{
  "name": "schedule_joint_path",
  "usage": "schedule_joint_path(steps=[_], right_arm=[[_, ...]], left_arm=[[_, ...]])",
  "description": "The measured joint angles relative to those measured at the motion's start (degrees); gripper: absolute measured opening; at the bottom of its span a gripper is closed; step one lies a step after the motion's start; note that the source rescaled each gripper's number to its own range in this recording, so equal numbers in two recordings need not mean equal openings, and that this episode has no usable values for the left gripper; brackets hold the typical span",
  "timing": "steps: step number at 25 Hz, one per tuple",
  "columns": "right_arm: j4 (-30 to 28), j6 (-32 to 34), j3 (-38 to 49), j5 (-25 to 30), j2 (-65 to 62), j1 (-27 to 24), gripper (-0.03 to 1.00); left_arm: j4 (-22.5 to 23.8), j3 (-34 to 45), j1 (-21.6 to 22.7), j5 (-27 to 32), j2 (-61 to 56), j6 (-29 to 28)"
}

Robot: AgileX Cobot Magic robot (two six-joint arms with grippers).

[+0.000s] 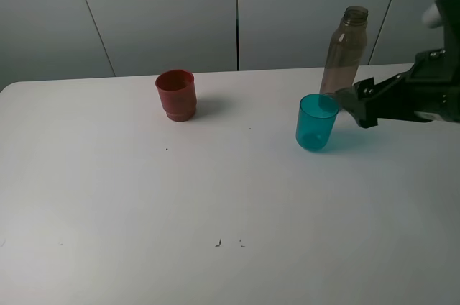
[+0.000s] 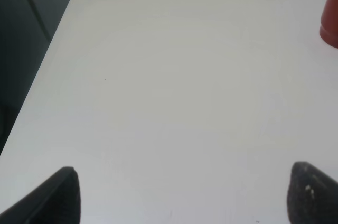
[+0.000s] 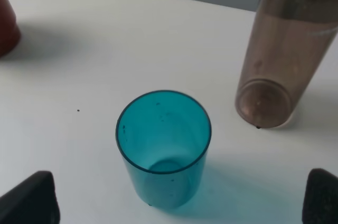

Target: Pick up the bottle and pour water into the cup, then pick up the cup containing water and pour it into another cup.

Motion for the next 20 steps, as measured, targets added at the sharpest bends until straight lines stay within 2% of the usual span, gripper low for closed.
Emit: schedule_joint_path(steps=[3, 7, 11, 15, 18, 20], right_arm=[[0.0, -0.1, -4.1, 12.5, -10.4, 0.0, 1.00], [0.0, -0.2, -8.9, 31.8, -20.9, 0.0, 1.00], [0.0, -0.4, -9.8, 46.3, -28.6, 0.0, 1.00], [0.9, -0.4, -9.9, 57.4, -34.8, 0.0, 1.00], [1.0, -0.5, -9.8, 62.7, -40.3, 0.0, 1.00], [1.0, -0.6, -8.9, 64.0, -43.8, 0.0, 1.00]], left_arm=[[0.0, 0.0, 0.0, 0.0, 0.0, 0.0], [0.0, 0.0, 0.0, 0.0, 0.0, 0.0], [0.0, 0.0, 0.0, 0.0, 0.0, 0.0], [0.0, 0.0, 0.0, 0.0, 0.0, 0.0], [0.0, 0.0, 0.0, 0.0, 0.0, 0.0], [0.0, 0.0, 0.0, 0.0, 0.0, 0.0]])
